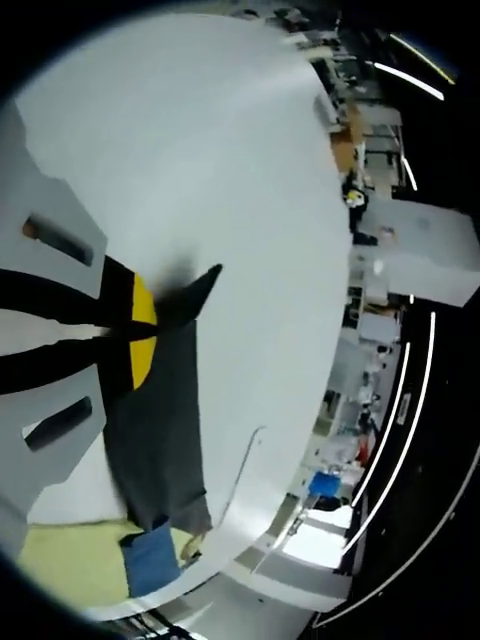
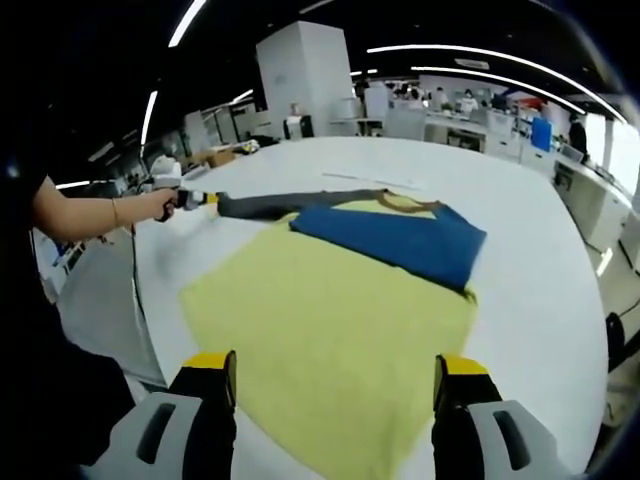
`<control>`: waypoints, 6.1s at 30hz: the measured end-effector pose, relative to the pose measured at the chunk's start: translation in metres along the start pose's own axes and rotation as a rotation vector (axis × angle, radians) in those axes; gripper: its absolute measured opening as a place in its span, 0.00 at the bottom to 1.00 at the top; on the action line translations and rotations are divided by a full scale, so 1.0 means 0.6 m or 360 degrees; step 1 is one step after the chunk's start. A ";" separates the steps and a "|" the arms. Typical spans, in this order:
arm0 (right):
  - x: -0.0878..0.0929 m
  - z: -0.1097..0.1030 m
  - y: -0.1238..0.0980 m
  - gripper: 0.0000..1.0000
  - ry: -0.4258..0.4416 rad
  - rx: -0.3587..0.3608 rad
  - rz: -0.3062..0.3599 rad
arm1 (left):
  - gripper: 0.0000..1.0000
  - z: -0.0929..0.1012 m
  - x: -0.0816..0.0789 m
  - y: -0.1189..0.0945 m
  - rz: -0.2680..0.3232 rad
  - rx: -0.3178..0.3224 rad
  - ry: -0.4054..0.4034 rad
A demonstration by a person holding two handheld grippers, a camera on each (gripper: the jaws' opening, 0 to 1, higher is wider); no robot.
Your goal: Fold the garment on the visible template until the final outline fits inside the template.
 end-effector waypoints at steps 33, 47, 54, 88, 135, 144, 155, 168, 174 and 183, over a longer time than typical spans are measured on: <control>0.019 -0.016 0.002 0.79 0.0048 -0.0028 0.0016 | 0.00 0.173 -0.047 0.020 0.0060 0.0362 -0.0099; 0.025 -0.011 -0.004 0.79 0.0060 -0.0029 0.0027 | 0.00 0.263 -0.057 0.024 0.0052 0.0520 -0.0087; 0.023 -0.015 -0.004 0.81 0.0046 -0.0052 0.0045 | 0.00 0.311 -0.066 0.019 0.0063 0.0617 -0.0066; -0.025 -0.044 -0.020 0.99 -0.0006 -0.0172 0.0270 | 0.00 0.488 -0.077 0.001 0.0064 0.0903 -0.0002; 0.054 -0.001 -0.018 0.96 0.0135 -0.0014 0.0053 | 0.00 0.743 0.012 -0.036 -0.0085 0.1552 0.0000; 0.052 0.002 -0.017 0.96 0.0137 -0.0010 0.0054 | 0.00 0.765 0.040 -0.037 -0.0175 0.1594 -0.0043; 0.057 0.004 -0.015 0.95 0.0149 -0.0005 0.0040 | 0.00 0.783 0.082 -0.043 -0.0273 0.1617 0.0028; 0.058 0.004 -0.012 0.96 0.0153 -0.0005 0.0037 | 0.06 0.799 0.126 -0.057 -0.0402 0.1726 0.0079; 0.054 0.004 -0.010 0.96 0.0146 -0.0007 0.0038 | 0.26 0.808 0.131 -0.082 -0.0360 0.1832 0.0180; 0.045 0.007 -0.012 0.96 0.0109 -0.0011 0.0035 | 0.83 0.795 0.114 -0.112 -0.0142 0.1846 0.0553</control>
Point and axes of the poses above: the point that each gripper's makers call its tool centre point, and the gripper's own axes: y roughly forward along the fingers, z roughly to its right, x roughly out of its underside, the point moved 2 cm from there along -y, roughly backward along the fingers, and after that the axes turned 6 degrees about -z, right-handed, at the moved point
